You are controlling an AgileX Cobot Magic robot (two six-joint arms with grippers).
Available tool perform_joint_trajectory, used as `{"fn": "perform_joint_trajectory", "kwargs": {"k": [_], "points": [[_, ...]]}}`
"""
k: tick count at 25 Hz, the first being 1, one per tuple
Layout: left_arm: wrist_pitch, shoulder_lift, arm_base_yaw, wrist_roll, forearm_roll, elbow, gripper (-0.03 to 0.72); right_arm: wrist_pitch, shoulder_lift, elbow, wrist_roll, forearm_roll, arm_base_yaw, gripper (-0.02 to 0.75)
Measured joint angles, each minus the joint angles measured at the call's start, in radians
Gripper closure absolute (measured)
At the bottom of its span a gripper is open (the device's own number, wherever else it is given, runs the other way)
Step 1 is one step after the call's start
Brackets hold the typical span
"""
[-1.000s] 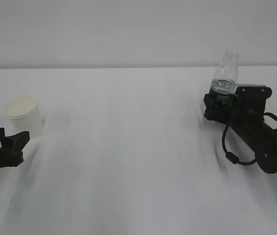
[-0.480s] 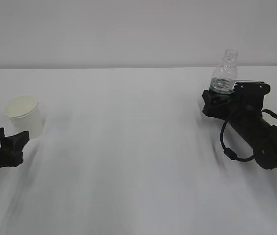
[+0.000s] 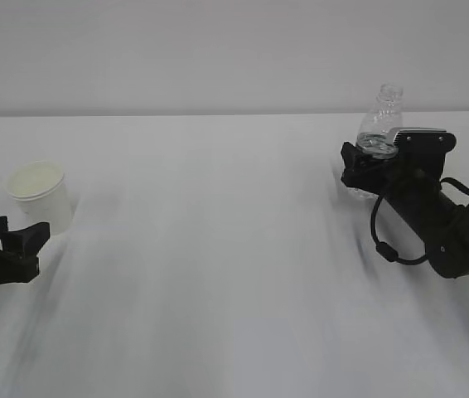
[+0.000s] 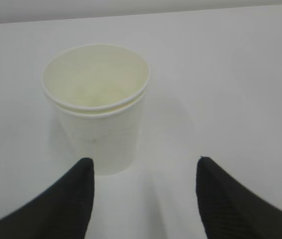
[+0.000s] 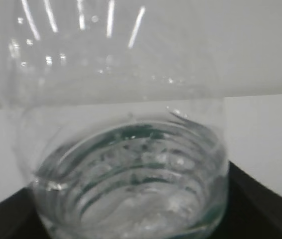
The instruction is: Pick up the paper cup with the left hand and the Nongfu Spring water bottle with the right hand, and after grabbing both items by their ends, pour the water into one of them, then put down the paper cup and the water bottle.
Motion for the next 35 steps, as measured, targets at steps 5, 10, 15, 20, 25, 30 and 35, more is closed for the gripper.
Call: {"fn": "perform_joint_trajectory", "kwargs": {"k": [5,10,15,20,25,30,35], "points": [[0.000,0.001,0.000,0.003,0.000,0.000,0.228,0.000,0.000,0.000,0.000,-0.013,0.000,0.150],[0.000,0.004,0.000,0.004,0.000,0.000,0.228,0.024,0.000,0.000,0.000,-0.024,0.000,0.150],[0.000,0.004,0.000,0.004,0.000,0.000,0.228,0.035,0.000,0.000,0.000,-0.034,0.000,0.150],[0.000,0.004,0.000,0.004,0.000,0.000,0.228,0.026,0.000,0.000,0.000,-0.036,0.000,0.150],[0.000,0.004,0.000,0.004,0.000,0.000,0.228,0.026,0.000,0.000,0.000,-0.037,0.000,0.150],[0.000,0.004,0.000,0.004,0.000,0.000,0.228,0.026,0.000,0.000,0.000,-0.037,0.000,0.152],[0.000,0.004,0.000,0.004,0.000,0.000,0.228,0.028,0.000,0.000,0.000,-0.037,0.000,0.230]]}}
